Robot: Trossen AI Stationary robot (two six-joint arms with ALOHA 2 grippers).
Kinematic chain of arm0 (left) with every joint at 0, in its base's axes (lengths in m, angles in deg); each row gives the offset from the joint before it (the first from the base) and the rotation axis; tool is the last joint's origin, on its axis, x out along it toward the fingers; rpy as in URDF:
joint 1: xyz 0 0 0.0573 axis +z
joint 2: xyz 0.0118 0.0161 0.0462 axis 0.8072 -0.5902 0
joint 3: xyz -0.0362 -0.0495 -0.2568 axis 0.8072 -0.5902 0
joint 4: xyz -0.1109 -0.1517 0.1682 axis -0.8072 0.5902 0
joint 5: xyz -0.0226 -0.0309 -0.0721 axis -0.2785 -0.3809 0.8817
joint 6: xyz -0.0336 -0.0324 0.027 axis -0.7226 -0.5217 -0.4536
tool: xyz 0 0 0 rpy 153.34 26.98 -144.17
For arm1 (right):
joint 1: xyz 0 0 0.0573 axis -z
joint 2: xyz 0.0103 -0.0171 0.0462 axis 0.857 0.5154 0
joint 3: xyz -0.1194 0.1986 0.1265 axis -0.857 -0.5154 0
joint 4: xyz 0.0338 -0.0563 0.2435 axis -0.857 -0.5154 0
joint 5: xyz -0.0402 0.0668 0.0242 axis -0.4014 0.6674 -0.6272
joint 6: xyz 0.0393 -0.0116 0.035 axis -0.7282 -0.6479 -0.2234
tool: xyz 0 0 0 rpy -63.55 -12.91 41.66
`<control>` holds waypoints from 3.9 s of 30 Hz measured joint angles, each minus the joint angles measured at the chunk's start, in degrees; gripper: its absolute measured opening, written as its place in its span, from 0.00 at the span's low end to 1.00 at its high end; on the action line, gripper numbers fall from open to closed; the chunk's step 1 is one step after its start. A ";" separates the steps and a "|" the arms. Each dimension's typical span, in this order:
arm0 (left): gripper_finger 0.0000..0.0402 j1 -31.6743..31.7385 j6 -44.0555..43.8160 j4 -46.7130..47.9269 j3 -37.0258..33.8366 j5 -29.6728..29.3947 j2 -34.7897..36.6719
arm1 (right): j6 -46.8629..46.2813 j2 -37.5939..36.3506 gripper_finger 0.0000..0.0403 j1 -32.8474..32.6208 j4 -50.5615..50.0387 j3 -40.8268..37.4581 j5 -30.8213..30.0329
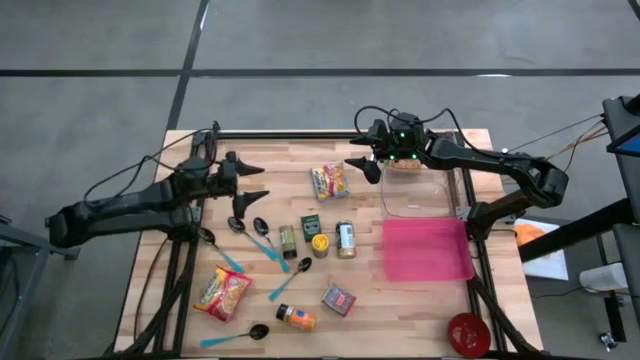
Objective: Pick & Place Food Item
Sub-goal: Put the light blue noodle pack into the top transparent bin
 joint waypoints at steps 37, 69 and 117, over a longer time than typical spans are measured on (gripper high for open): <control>0.86 0.00 -0.20 -0.35 -8.13 -0.02 0.65 | 0.00 0.00 0.82 0.00 0.00 0.00 0.00; 0.86 0.00 -0.20 0.26 -13.75 -0.02 0.65 | 0.00 0.00 0.82 0.00 -0.01 0.00 0.00; 0.86 0.02 -0.22 0.29 -13.75 -0.02 0.61 | 2.47 19.18 0.82 -2.64 -4.80 15.11 0.00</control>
